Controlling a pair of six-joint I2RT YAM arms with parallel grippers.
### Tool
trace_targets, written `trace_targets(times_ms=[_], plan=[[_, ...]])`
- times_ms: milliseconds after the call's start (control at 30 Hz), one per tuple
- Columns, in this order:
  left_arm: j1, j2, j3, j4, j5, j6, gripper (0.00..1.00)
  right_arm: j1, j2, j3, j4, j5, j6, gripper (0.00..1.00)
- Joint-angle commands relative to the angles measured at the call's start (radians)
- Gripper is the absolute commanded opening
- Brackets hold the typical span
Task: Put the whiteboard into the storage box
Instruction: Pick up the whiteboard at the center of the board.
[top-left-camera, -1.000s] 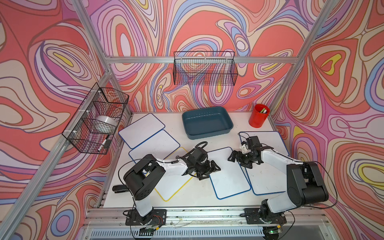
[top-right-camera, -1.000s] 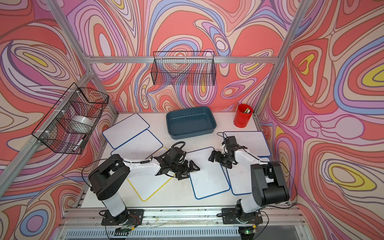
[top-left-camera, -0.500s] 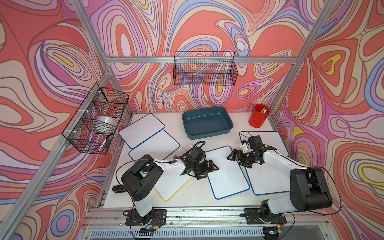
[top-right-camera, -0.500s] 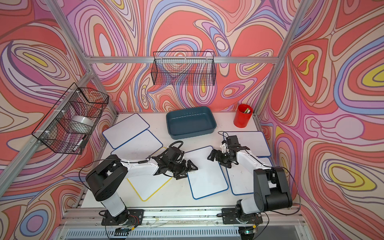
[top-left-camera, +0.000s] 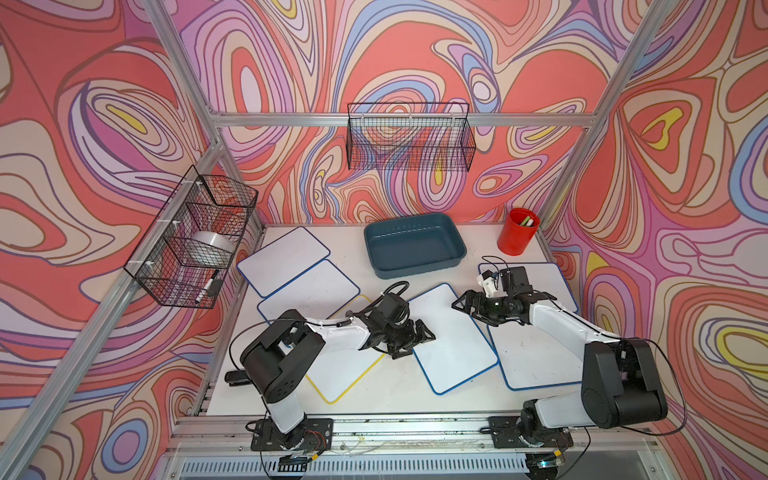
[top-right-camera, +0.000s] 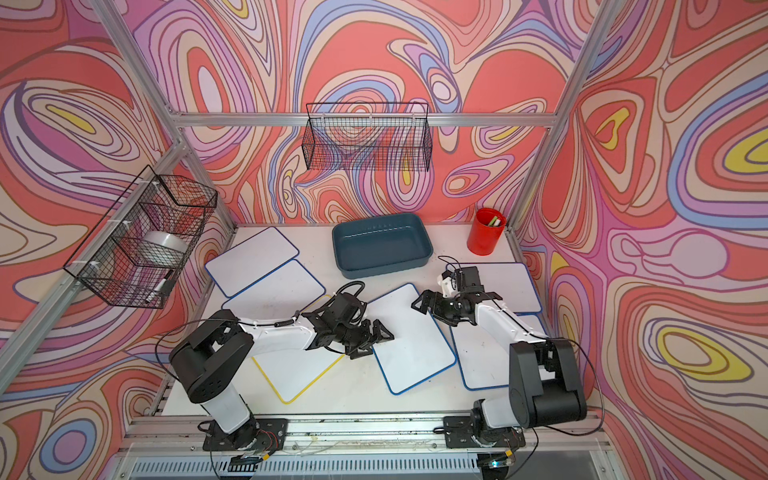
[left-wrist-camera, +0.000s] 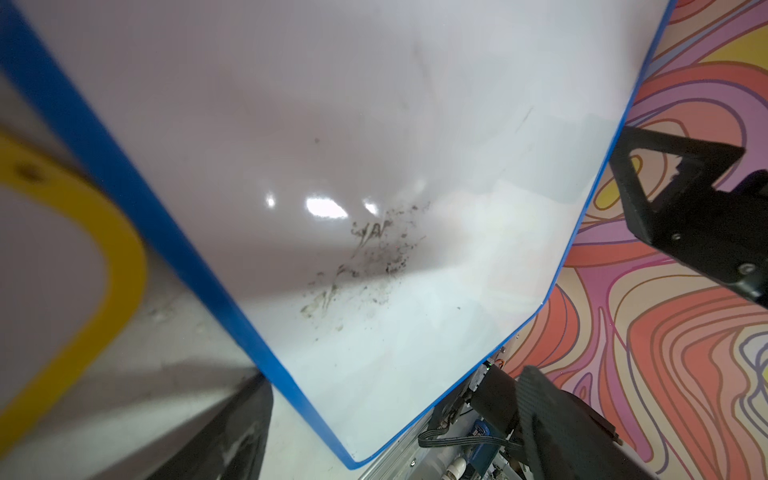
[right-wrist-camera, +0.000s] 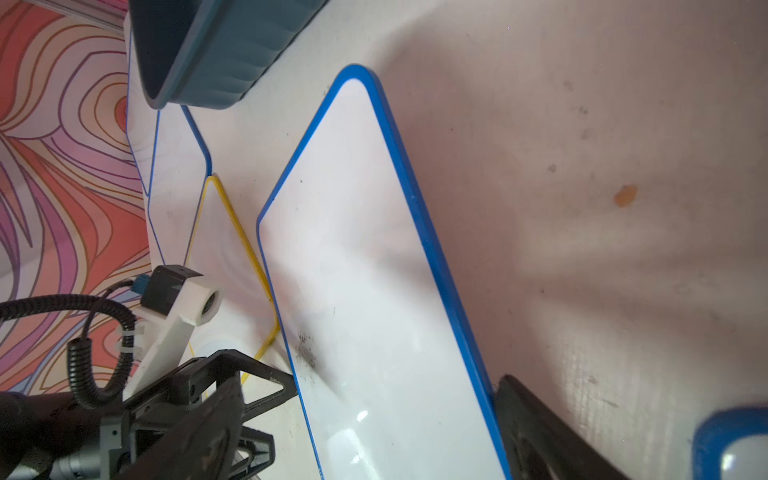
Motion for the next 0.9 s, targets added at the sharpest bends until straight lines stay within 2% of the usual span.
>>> trace_targets(times_ms=[0, 867], plan=[[0.003, 0.046, -0.028, 0.033, -0.079, 0.034, 0.88, 0.050, 0.019, -0.020, -0.109, -0.331, 0.046, 0.94], [0.064, 0.088, 0.033, 0.043, -0.067, 0.091, 0.88, 0.050, 0.027, -0.045, -0.186, -0.325, 0.033, 0.87]])
